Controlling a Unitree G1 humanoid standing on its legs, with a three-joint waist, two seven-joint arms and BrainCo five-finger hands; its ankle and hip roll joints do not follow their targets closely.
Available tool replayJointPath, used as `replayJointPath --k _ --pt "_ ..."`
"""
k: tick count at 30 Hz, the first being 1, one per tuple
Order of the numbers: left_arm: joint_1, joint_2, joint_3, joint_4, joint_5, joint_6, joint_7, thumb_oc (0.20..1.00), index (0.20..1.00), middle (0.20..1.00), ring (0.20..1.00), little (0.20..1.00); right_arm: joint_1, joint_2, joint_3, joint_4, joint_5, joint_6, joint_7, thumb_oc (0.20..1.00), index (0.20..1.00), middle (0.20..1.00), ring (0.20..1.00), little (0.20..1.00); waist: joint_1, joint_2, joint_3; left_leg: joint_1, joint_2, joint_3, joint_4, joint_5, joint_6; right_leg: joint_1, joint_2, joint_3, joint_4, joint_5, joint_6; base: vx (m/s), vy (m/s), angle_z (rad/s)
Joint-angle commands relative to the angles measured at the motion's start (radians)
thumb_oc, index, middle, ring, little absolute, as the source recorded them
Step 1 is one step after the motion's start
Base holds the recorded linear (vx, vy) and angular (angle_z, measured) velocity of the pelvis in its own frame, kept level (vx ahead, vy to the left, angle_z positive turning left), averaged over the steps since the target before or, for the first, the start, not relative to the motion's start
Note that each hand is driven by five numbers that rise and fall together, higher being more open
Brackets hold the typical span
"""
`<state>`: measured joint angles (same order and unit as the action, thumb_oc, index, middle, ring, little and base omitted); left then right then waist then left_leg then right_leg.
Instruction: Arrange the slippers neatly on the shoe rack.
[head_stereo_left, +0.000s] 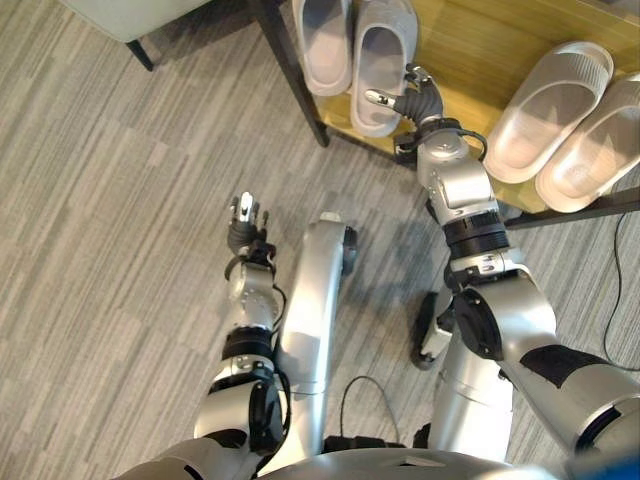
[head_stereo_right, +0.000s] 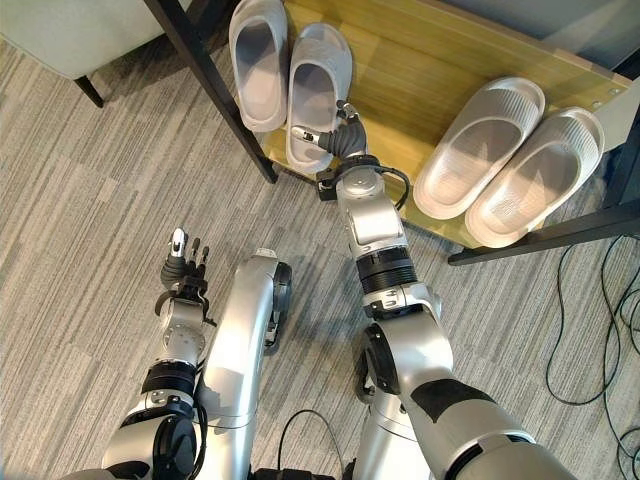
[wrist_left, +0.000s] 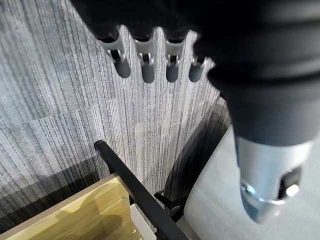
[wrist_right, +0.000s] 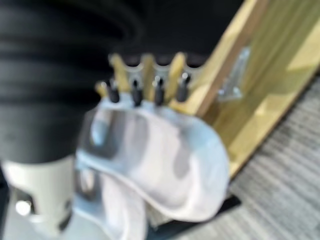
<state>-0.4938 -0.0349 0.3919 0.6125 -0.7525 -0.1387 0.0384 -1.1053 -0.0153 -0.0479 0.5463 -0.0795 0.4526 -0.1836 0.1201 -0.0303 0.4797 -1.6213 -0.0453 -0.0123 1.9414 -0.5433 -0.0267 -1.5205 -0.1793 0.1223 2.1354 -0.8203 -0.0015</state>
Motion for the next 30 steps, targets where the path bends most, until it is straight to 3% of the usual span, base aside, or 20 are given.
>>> replayJointPath --k 1,6,10,16,23,30 --pt "0.070 -0.163 -0.094 0.030 0.032 -0.035 -0.030 1.000 1.000 1.000 1.000 1.000 -0.016 0.083 0.023 0.048 0.078 0.001 0.009 1.000 1.000 1.000 1.000 1.000 0.018 -0.002 0.040 0.051 0.021 -0.104 0.021 -0.187 -0.017 -0.020 -0.017 0.132 0.109 0.196 -0.008 0.00 0.000 0.00" --pt "0.074 -0.166 -0.090 0.029 0.026 -0.042 -0.027 1.000 1.000 1.000 1.000 1.000 -0.011 0.061 0.033 0.030 0.056 -0.026 -0.005 1.000 1.000 1.000 1.000 1.000 0.018 0.001 0.040 0.051 0.020 -0.103 0.023 -0.184 -0.015 -0.016 -0.017 0.133 0.109 0.198 -0.007 0.00 0.000 0.00" --pt "0.076 -0.172 -0.084 0.027 0.021 -0.055 -0.024 1.000 1.000 1.000 1.000 1.000 0.039 -0.005 0.056 -0.060 -0.041 -0.064 -0.055 1.000 1.000 1.000 1.000 1.000 0.010 -0.001 0.040 0.051 0.021 -0.102 0.025 -0.184 -0.011 -0.017 -0.018 0.136 0.110 0.196 -0.008 0.00 0.008 0.00" --pt "0.088 -0.180 -0.080 0.022 0.011 -0.086 -0.013 1.000 1.000 1.000 1.000 1.000 0.168 -0.151 0.111 -0.249 -0.178 -0.189 -0.127 1.000 1.000 1.000 1.000 1.000 -0.013 -0.005 0.040 0.051 0.029 -0.098 0.027 -0.188 -0.005 -0.017 -0.016 0.139 0.104 0.195 -0.011 0.00 0.006 0.00" --pt "0.117 -0.169 -0.100 0.007 -0.011 -0.127 -0.006 1.000 1.000 1.000 1.000 1.000 0.199 -0.260 0.216 -0.449 -0.184 -0.354 -0.072 1.000 1.000 1.000 1.000 1.000 -0.031 -0.011 0.040 0.051 0.038 -0.094 0.025 -0.188 -0.007 -0.020 -0.010 0.141 0.097 0.196 -0.012 0.00 0.000 0.00" --pt "0.147 -0.162 -0.118 -0.004 -0.025 -0.146 -0.007 1.000 1.000 1.000 1.000 1.000 0.199 -0.334 0.324 -0.588 -0.128 -0.422 0.054 1.000 1.000 1.000 1.000 1.000 -0.046 -0.016 0.040 0.051 0.042 -0.093 0.024 -0.187 -0.009 -0.017 -0.007 0.143 0.097 0.197 -0.017 0.00 0.000 0.00"
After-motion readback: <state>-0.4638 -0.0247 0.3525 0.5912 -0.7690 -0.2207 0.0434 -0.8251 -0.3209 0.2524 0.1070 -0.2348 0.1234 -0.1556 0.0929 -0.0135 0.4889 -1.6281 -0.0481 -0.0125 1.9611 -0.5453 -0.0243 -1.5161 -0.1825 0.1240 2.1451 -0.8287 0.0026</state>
